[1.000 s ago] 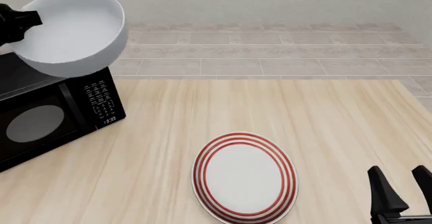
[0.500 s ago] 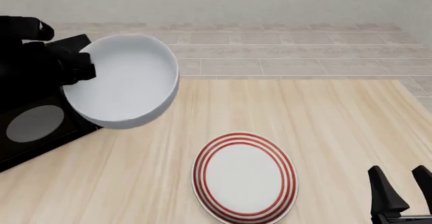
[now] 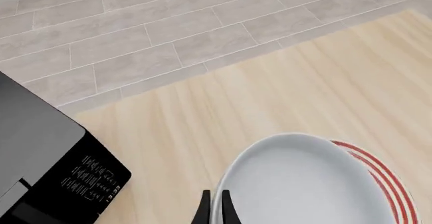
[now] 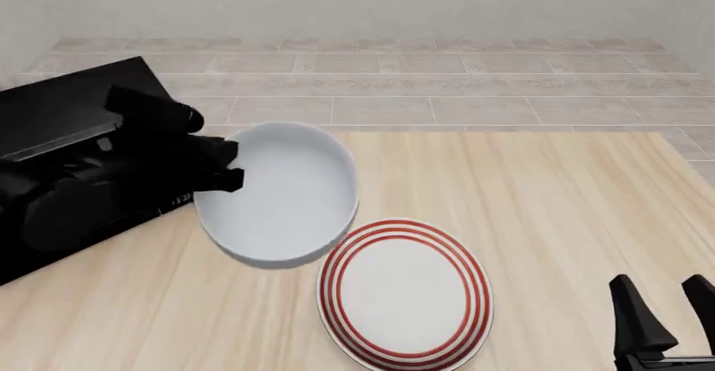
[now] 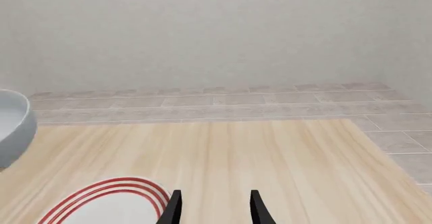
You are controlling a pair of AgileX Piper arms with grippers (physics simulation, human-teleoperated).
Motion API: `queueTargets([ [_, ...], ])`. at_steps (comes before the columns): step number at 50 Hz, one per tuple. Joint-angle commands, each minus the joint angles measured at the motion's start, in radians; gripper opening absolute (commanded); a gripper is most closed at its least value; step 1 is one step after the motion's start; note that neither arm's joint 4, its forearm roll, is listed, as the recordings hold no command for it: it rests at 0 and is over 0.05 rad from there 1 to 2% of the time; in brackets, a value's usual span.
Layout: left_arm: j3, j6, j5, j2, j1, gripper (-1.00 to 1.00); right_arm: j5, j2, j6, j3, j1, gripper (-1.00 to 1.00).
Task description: Pick up the white bowl and put it on the plate.
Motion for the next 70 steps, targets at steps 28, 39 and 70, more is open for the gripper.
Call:
queueTargets([
  [28,-0.005,-0.055,-0.202,0.342,-0.246,-1.0,0.01,0.0,-0.004,0.0,-0.01,1.0],
  [39,-0.048,-0.059,-0.252,0.472,-0.292,-1.0,0.018,0.0,0.002,0.0,-0.018,1.0],
  [70,-0.115,-0.095,-0.284,0.589,-0.397,-1.0,0.033,0.0,0.006,0.0,-0.021,1.0],
])
